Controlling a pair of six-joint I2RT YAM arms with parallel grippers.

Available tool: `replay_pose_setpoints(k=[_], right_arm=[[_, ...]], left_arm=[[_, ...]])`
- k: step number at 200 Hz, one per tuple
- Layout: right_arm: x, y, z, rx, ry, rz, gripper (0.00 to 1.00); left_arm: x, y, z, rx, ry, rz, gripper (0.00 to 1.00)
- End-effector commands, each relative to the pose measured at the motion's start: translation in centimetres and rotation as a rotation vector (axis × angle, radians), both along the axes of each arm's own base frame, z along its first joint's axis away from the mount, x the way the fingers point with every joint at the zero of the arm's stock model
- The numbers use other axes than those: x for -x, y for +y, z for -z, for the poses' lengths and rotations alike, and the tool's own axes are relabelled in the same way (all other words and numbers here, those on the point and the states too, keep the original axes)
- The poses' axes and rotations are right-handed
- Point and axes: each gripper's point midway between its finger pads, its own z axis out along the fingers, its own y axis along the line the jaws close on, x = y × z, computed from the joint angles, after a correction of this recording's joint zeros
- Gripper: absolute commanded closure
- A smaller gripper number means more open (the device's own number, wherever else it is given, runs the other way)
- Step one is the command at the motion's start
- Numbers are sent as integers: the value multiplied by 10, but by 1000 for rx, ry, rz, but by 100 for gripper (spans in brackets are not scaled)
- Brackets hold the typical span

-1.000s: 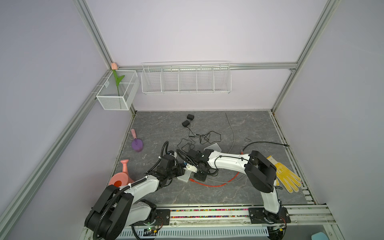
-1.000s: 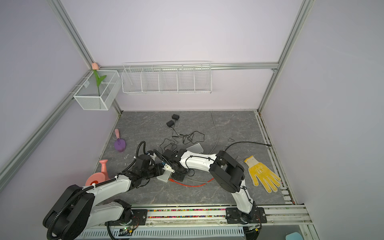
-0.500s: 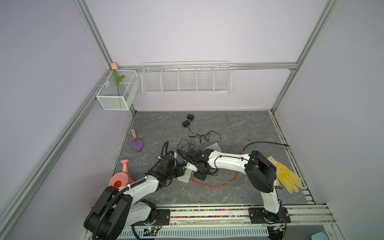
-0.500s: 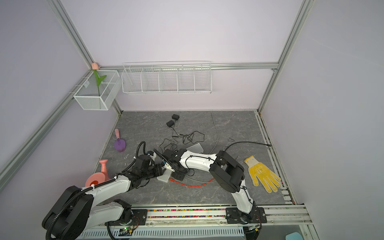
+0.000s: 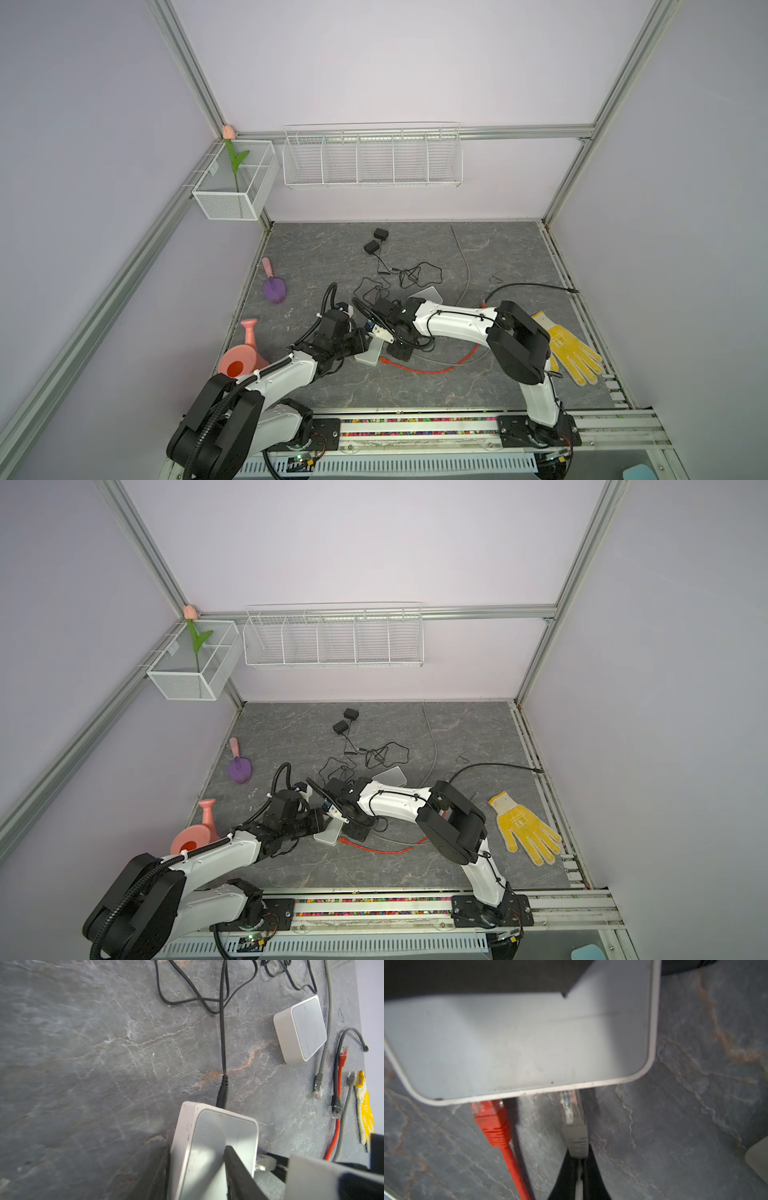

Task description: Insert the plug into the switch port

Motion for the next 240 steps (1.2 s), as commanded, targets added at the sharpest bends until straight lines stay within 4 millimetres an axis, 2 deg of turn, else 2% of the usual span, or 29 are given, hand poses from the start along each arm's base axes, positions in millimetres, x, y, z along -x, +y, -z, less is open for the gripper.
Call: replay_pose_setpoints(k=[1,44,93,180,205,240], right_arm=[[0,14,6,-39,16,11,93],[-5,19,7,-38,19,23,93],[-3,18,15,-15,36,24,93],[-22,10,19,37,-26,74,93],[-12,23,15,-60,33,73,93],[-9,41,6,-146,29,56,93]], left_arm=[[7,-11,0,33,33,64,57],[11,-16,6,45,58,91,57],[11,-17,0,55,46,94,57],[12,-17,0,63,47,97,57],[12,-18,-1,64,44,105,57],[15,-22,1,80,54,130,57]])
